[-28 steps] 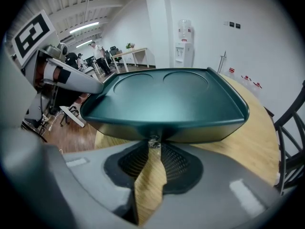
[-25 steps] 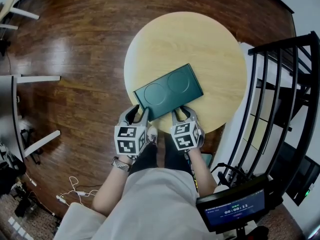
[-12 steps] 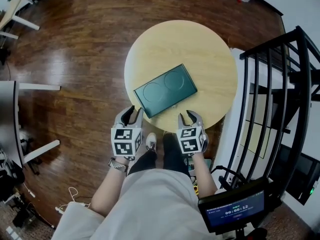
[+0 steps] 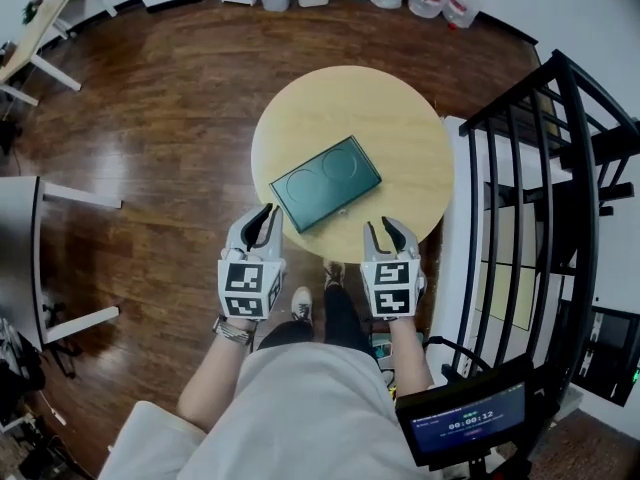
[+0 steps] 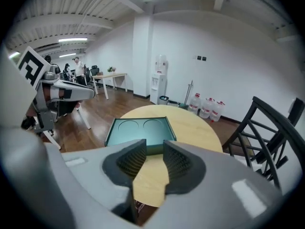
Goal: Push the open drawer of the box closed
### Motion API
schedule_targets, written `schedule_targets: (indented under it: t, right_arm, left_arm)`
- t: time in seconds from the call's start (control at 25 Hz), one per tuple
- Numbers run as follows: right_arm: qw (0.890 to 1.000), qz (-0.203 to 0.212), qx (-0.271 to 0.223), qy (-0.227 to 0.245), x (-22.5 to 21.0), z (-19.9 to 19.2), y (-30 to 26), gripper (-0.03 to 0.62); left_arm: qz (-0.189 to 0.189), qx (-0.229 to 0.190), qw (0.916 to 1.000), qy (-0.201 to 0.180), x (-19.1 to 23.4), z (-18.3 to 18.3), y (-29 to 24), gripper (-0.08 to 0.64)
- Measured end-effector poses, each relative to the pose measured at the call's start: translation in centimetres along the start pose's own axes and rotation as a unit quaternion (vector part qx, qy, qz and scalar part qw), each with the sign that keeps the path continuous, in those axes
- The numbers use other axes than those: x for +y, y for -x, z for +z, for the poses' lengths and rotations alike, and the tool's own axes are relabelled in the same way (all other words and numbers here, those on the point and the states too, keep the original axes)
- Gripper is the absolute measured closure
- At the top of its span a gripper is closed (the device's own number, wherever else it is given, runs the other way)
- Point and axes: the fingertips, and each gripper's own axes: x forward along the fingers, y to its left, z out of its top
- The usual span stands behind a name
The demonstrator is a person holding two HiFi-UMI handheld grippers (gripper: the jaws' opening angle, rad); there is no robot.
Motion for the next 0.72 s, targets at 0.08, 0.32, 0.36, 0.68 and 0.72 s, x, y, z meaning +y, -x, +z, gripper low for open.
schedule_targets:
  t: [0.08, 0.32, 0.36, 0.68, 0.72]
  right_arm:
    - [1.0, -0.014, -0.023, -0.006, -0.5, 1.3, 1.7, 0.477]
    - [0.994, -0.044, -0.095, -0.036, -1.3, 4.8, 8.1, 0.502]
    - [0.992, -0.051, -0.106, -0.035, -1.0, 5.2, 9.5, 0.505]
    - [0.98, -0.089, -0.175, -0.033, -1.3, 6.3, 15.2, 0.555]
    - [0.978, -0.087, -0.185, -0.031, -1.5, 6.5, 15.7, 0.557]
  left_arm:
    - [-0.005, -0.022, 0.9997, -0.014, -0.3, 1.6, 0.7, 0.519]
    - [-0.025, -0.083, 0.995, -0.05, -1.8, 6.1, 4.7, 0.532]
    - [-0.027, -0.092, 0.9937, -0.058, -1.9, 6.7, 5.9, 0.535]
    - [-0.047, -0.151, 0.9851, -0.069, -2.4, 8.8, 9.4, 0.554]
    - [-0.048, -0.158, 0.9836, -0.073, -2.7, 9.2, 9.6, 0.554]
